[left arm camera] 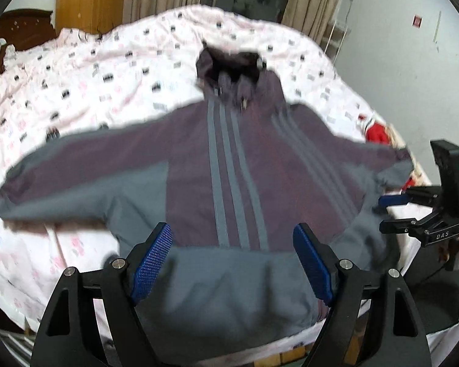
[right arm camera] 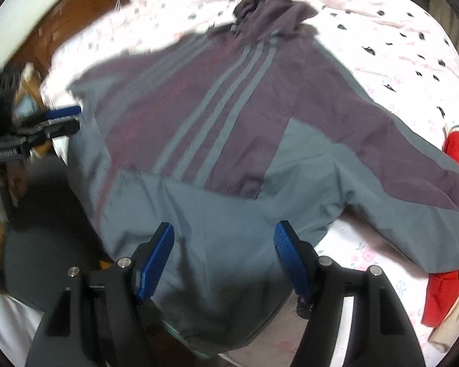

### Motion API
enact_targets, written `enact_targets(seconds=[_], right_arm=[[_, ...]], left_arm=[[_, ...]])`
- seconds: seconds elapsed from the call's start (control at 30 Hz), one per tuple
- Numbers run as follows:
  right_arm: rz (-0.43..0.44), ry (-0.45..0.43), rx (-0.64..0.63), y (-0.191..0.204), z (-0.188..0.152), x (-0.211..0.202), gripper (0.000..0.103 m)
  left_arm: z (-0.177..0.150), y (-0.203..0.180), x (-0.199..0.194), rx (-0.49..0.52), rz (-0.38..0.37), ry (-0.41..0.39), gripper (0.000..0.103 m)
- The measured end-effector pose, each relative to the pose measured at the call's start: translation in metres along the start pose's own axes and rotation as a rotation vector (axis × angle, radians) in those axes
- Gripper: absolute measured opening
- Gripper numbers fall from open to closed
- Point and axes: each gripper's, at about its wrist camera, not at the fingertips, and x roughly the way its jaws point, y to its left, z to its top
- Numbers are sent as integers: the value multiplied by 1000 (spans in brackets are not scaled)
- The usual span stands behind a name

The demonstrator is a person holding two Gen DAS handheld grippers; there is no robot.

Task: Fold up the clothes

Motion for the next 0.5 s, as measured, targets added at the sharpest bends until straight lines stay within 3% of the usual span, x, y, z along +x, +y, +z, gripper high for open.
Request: enact_targets(seconds=[0.17, 0.5], right_arm=[[-5, -78, 19, -6, 13, -18, 70], [-5, -93, 44, -5, 29, -8, 70]], left_arm=[[23, 11, -9, -24, 0, -59, 78], [54, 10, 4, 11, 29, -104, 78]])
